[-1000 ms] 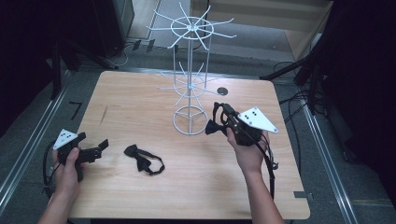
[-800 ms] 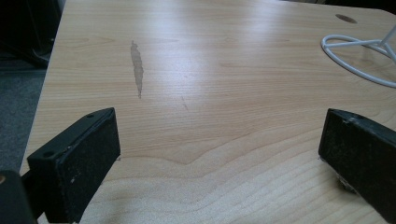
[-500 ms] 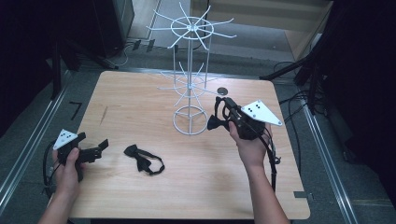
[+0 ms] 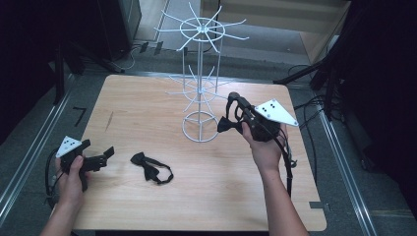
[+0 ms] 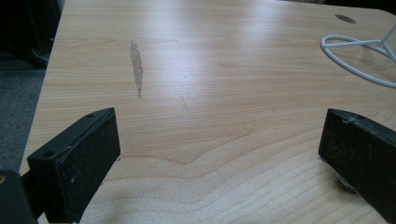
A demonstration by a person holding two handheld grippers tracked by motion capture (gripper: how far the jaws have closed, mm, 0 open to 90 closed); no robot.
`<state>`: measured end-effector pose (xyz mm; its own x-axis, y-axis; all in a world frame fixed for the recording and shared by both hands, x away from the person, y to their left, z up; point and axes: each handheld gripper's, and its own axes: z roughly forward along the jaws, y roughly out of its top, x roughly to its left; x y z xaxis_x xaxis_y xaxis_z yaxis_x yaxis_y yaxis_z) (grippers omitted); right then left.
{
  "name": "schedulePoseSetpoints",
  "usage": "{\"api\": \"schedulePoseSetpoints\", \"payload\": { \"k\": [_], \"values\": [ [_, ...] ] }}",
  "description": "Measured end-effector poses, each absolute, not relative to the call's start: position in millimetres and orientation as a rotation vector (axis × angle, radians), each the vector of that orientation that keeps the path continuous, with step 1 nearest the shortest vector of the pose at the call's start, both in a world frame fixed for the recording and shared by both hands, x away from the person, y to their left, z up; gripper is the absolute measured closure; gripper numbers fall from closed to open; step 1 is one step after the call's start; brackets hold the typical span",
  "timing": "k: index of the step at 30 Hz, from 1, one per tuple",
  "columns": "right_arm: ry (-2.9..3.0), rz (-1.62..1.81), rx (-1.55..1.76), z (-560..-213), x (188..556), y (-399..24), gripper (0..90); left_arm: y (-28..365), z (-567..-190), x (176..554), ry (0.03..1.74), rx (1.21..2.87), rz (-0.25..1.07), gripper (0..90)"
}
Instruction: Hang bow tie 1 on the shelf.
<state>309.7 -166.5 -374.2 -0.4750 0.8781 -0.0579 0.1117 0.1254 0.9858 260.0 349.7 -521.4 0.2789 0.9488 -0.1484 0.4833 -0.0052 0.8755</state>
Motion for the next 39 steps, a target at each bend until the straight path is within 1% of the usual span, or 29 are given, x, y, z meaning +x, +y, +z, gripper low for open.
{"api": "schedulePoseSetpoints", "payload": {
  "k": [18, 39],
  "values": [
    [1.725, 1.429, 1.024, -378.5, 331.5, -167.3, 90.0, 349.8, -521.5, 260.3, 1.338, 1.634, 0.632, 0.0],
    [1.706, 1.372, 1.076, -387.5, 335.9, -177.8, 90.0, 349.6, -521.6, 260.3, 1.338, 1.634, 0.635, 0.0]
  ]
}}
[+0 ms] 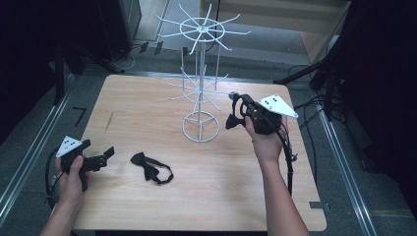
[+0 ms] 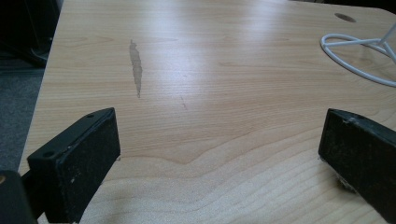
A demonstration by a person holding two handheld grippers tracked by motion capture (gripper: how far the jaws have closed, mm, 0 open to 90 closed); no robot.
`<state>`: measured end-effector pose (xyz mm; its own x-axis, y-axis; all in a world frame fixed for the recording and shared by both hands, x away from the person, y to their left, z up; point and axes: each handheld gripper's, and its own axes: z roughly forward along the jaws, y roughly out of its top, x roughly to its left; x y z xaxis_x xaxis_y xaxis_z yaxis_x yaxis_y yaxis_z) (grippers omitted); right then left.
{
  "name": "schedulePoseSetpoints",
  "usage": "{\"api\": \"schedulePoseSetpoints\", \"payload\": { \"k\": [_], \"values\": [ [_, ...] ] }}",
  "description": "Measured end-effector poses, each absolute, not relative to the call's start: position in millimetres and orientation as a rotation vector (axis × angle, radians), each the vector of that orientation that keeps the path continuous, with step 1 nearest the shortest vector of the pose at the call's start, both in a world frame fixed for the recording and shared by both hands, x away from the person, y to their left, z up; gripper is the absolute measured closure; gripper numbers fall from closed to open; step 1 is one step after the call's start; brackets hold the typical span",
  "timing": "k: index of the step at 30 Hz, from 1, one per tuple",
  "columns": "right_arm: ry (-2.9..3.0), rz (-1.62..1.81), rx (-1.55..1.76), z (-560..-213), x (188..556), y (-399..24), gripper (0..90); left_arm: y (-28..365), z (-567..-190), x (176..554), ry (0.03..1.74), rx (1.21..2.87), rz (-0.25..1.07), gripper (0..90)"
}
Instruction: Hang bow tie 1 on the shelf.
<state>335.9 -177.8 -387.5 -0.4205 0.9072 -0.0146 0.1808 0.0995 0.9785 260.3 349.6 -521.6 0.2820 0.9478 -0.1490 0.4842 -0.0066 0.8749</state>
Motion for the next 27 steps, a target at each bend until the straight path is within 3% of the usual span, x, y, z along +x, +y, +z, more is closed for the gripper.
{"api": "schedulePoseSetpoints", "payload": {
  "k": [27],
  "values": [
    [1.658, 1.385, 1.117, -373.2, 343.5, -162.9, 90.0, 349.7, -521.6, 260.8, 1.341, 1.633, 0.632, 0.0]
  ]
}}
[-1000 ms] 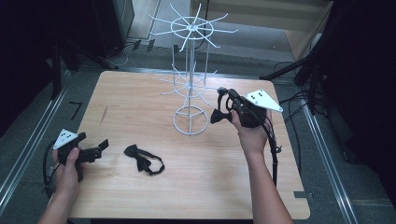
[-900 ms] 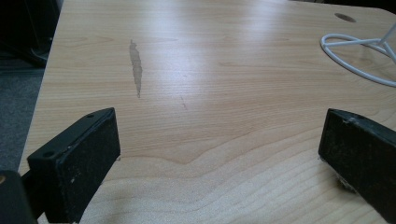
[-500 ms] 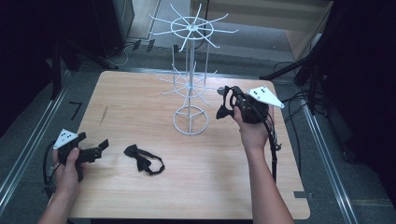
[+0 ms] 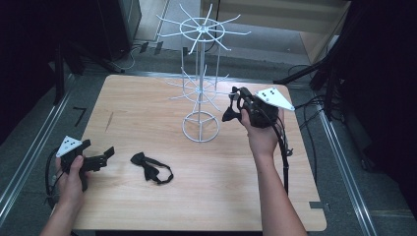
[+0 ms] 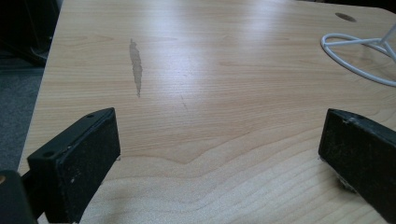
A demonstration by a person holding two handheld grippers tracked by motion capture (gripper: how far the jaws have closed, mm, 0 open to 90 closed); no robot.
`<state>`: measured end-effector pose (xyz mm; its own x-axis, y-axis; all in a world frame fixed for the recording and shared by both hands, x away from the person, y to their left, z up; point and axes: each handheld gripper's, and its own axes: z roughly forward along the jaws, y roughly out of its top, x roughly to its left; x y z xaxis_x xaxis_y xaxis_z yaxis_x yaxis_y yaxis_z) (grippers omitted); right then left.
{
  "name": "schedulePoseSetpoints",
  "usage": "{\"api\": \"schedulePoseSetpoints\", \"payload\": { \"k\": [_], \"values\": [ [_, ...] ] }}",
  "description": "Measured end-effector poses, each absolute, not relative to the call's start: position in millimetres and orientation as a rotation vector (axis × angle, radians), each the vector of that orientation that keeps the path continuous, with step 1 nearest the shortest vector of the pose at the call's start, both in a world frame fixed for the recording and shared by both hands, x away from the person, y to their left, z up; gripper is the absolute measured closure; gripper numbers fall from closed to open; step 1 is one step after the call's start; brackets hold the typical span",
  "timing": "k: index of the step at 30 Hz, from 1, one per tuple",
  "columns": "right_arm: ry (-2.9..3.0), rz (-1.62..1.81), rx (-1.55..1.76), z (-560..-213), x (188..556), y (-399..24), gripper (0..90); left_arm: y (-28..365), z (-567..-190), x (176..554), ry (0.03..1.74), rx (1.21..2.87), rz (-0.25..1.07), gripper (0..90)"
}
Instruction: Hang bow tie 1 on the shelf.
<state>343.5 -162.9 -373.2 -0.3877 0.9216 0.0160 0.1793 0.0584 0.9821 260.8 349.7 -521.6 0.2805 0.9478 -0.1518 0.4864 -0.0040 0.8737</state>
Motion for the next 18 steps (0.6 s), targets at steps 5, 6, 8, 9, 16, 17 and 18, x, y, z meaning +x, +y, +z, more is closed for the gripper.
{"api": "schedulePoseSetpoints", "payload": {
  "k": [5, 6, 8, 9, 16, 17, 18],
  "values": [
    [1.660, 1.408, 1.104, -371.9, 339.4, -156.9, 90.0, 349.5, -521.6, 260.8, 1.341, 1.635, 0.635, 0.0],
    [1.663, 1.411, 1.103, -372.0, 338.7, -155.5, 90.0, 349.4, -521.6, 260.9, 1.341, 1.635, 0.635, 0.0],
    [1.676, 1.412, 1.089, -372.4, 337.0, -150.7, 90.0, 349.3, -521.6, 261.0, 1.343, 1.633, 0.634, 0.0],
    [1.687, 1.408, 1.081, -373.1, 335.8, -145.8, 90.0, 349.4, -521.6, 261.0, 1.343, 1.633, 0.634, 0.0],
    [1.722, 1.376, 1.065, -379.6, 337.0, -136.1, 90.0, 349.5, -521.6, 261.1, 1.346, 1.631, 0.633, 0.0],
    [1.722, 1.376, 1.065, -379.6, 337.0, -136.1, 90.0, 349.5, -521.6, 261.1, 1.346, 1.631, 0.633, 0.0],
    [1.726, 1.377, 1.066, -380.6, 337.1, -135.3, 90.0, 349.5, -521.6, 261.1, 1.346, 1.632, 0.632, 0.0]
  ]
}}
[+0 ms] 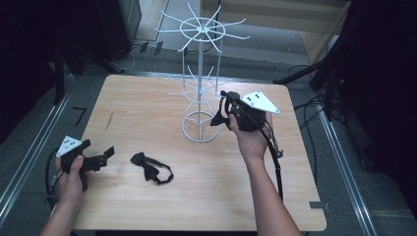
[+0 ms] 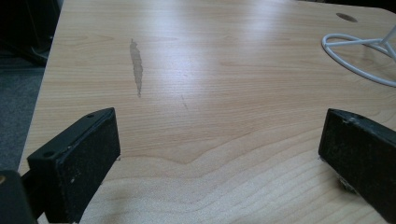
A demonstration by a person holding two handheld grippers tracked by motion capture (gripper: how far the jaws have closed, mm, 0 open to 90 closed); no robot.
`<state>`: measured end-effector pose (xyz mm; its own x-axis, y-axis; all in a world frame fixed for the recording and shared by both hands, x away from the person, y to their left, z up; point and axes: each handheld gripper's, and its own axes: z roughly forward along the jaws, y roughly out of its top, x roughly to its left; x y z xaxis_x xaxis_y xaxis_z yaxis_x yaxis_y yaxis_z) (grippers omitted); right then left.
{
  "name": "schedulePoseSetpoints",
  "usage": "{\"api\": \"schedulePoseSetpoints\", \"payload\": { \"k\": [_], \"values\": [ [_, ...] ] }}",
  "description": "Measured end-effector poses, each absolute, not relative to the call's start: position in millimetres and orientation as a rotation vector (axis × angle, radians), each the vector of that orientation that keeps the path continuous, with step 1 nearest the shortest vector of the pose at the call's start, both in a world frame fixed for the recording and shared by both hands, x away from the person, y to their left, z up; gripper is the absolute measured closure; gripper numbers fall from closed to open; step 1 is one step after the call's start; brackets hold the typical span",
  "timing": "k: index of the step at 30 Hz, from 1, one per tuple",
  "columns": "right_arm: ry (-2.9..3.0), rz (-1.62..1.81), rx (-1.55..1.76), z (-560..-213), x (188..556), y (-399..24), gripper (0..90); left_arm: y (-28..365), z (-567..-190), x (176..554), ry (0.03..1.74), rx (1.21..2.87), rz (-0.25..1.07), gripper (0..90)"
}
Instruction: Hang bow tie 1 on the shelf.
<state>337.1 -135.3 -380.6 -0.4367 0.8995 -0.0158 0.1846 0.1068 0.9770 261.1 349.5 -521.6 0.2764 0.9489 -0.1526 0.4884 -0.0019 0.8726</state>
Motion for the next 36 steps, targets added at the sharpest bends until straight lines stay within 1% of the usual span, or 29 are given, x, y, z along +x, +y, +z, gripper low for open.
{"api": "schedulePoseSetpoints", "payload": {
  "k": [9, 19, 21, 22, 25, 32, 36],
  "values": [
    [1.761, 1.342, 1.065, -396.2, 340.4, -127.5, 90.0, 349.6, -521.6, 261.9, 1.343, 1.631, 0.629, 0.0],
    [1.804, 1.339, 1.040, -404.5, 344.1, -117.4, 90.0, 350.9, -521.6, 262.7, 1.336, 1.617, 0.629, 0.0],
    [1.813, 1.346, 1.026, -405.4, 343.4, -116.8, 85.3, 350.9, -521.6, 262.6, 1.334, 1.616, 0.629, 0.0],
    [1.816, 1.363, 1.017, -406.2, 342.4, -116.7, 79.8, 350.7, -521.7, 262.5, 1.332, 1.614, 0.631, 0.0],
    [1.814, 1.366, 1.005, -408.9, 338.6, -118.1, 70.4, 350.5, -521.5, 261.9, 1.332, 1.616, 0.635, 0.0],
    [1.798, 1.402, 0.974, -416.6, 325.1, -130.8, 55.6, 350.1, -521.6, 262.5, 1.332, 1.624, 0.635, 0.0],
    [1.777, 1.427, 0.951, -418.5, 312.3, -137.3, 49.9, 349.3, -521.5, 262.1, 1.337, 1.626, 0.641, 0.0]
  ]
}}
